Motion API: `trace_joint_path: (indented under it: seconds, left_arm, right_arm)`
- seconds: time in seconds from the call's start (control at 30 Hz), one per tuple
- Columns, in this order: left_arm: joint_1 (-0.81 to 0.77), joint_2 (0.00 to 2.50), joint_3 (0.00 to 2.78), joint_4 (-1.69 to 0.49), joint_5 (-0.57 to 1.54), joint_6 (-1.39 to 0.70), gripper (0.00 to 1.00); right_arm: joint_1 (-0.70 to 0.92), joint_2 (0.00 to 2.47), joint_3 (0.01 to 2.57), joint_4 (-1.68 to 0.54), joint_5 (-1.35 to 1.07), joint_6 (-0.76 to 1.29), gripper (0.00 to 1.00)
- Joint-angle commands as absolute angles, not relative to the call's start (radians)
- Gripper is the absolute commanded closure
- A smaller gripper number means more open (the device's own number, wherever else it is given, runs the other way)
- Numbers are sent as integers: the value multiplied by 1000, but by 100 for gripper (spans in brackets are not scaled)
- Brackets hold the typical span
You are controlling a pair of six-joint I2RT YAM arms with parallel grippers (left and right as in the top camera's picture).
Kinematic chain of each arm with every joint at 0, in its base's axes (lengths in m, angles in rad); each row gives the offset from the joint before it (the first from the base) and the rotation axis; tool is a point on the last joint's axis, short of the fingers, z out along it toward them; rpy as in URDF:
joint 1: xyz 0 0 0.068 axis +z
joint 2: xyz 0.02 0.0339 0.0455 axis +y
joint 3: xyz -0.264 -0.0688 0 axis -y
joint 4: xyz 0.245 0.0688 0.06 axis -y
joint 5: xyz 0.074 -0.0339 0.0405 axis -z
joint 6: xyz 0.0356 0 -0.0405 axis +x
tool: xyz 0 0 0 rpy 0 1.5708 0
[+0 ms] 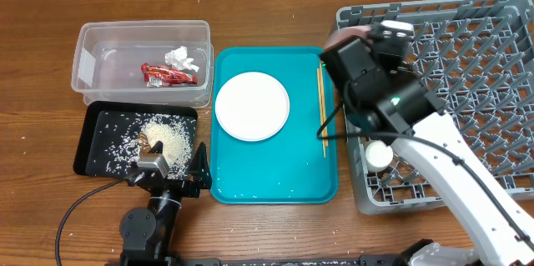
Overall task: Sort waste into correct bins and load items into the dishwasher
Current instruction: 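Place the pink bowl into the dish rack with the right gripper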
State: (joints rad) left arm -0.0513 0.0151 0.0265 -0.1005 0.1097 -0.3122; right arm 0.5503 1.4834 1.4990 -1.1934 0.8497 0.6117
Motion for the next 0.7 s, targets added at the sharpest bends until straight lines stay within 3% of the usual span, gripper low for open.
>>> trace_joint_path:
  seconds: [0.0,0.3,0.67]
  left_arm:
    - [-44,4,20,-97,121,-318,0]
    - [-44,4,20,-97,121,-318,0]
    - [-44,4,20,-97,121,-318,0]
  right_arm:
    - [445,1506,1468,-1257,1122,798,96]
    - [112,1540,1345,-1183,1046,865,96]
    - [10,1689,1343,-1118,1092,813,96]
